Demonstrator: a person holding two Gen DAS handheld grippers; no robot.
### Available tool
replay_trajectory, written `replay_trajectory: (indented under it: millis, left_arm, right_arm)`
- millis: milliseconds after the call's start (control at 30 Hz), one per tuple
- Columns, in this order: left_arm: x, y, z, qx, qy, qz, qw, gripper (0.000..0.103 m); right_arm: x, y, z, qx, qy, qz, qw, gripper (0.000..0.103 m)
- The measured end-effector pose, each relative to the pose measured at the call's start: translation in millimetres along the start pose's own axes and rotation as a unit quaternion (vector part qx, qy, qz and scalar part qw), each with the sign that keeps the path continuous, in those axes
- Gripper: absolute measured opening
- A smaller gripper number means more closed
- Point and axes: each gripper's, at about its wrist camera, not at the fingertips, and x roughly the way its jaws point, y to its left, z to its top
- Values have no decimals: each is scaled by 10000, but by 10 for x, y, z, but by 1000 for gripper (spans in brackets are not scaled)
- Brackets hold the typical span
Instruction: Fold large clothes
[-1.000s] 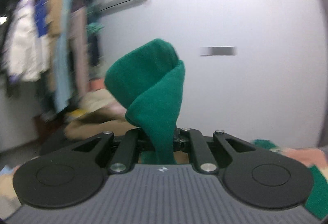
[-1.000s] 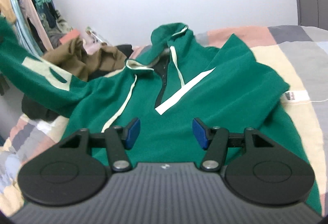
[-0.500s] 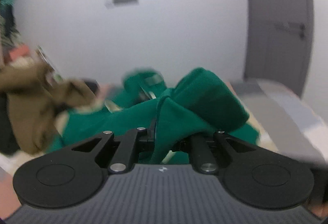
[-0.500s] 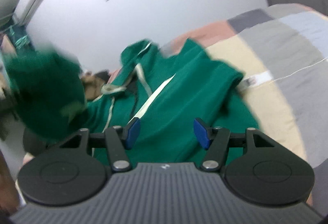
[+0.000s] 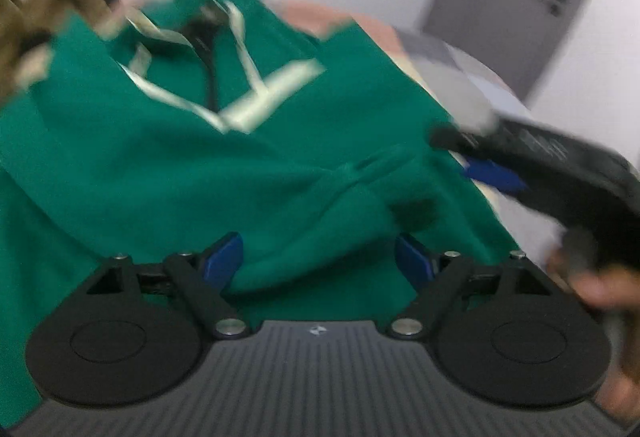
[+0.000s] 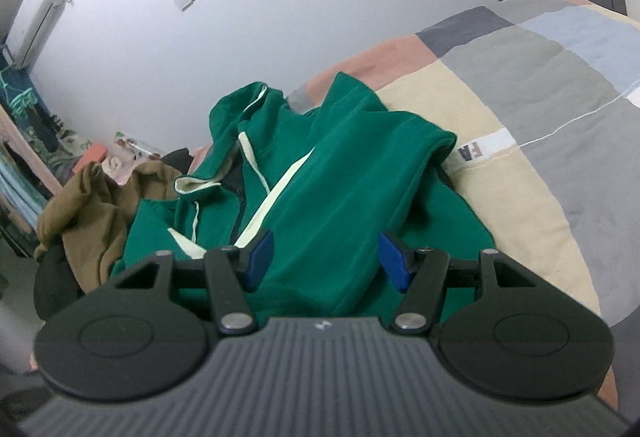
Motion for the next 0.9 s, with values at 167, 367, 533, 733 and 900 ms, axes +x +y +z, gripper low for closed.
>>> replay_trajectory:
  millis: [167,367,533,733,900]
  left_arm:
    - [-308,342,-127,-401,-219,-418,9981,87]
    - [-496,1020,-110,-1459,-792,-264,9858,87]
    - [-423,1622,-102,-2376,-1049,73,9656,85]
    - [-212,2213,-118,-3379,-1228,-132,9331,52]
    - [-208,2400,-39,-3526,-1522,-364,9226,12]
  right_arm:
    - [40,154,-74,-228,163,85,9996,61]
    - [121,414,-166,-674,353,126,9970,61]
    - [248,560,-281,-1007,578,87,9932,61]
    - [386,720,-414,-1463,710,30,9867,61]
    - [465,822,-535,-1886,744,33,9792,60]
